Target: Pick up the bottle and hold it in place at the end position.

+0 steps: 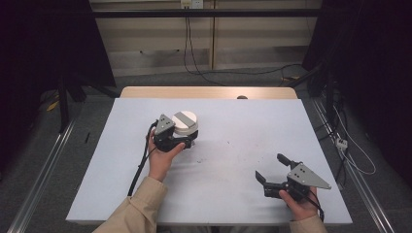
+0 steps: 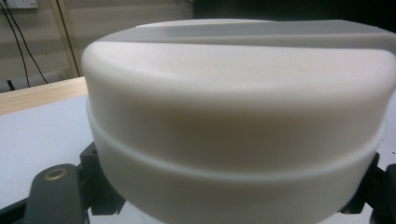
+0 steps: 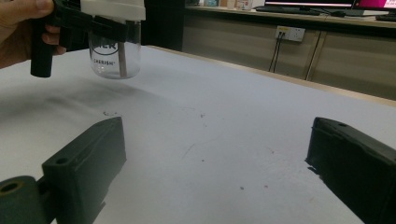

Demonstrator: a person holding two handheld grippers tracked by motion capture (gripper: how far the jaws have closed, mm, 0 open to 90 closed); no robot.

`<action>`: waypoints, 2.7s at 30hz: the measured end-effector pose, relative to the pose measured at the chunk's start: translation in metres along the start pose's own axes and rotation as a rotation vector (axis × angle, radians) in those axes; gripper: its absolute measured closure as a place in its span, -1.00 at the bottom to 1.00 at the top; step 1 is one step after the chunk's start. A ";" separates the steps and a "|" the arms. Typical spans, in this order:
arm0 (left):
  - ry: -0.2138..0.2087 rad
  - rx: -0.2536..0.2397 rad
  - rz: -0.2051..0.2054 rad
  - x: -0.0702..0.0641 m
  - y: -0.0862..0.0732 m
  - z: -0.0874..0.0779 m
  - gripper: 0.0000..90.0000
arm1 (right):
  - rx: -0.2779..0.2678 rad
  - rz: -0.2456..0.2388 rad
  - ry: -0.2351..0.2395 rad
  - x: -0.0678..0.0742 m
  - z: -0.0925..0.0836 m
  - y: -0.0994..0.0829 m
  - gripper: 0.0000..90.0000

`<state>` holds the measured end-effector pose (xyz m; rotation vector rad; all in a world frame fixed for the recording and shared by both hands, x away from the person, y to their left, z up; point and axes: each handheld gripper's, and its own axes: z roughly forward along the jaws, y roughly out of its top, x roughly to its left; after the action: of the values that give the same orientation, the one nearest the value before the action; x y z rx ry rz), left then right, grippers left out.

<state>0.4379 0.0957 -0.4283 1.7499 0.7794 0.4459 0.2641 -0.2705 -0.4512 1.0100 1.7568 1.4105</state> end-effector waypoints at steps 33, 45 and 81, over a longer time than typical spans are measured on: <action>-0.046 0.018 0.035 -0.015 0.008 0.027 -0.59 | -0.001 0.009 0.001 -0.001 0.001 -0.001 -0.91; -0.060 0.018 0.044 -0.020 0.010 0.032 -0.59 | 0.000 0.011 0.005 -0.001 0.003 -0.001 -0.91; -0.085 0.035 0.059 -0.030 0.007 0.051 -0.59 | 0.005 0.018 0.006 0.000 0.004 -0.001 -0.91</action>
<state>0.4519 0.0379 -0.4350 1.8159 0.6805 0.3969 0.2671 -0.2686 -0.4533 1.0273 1.7607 1.4223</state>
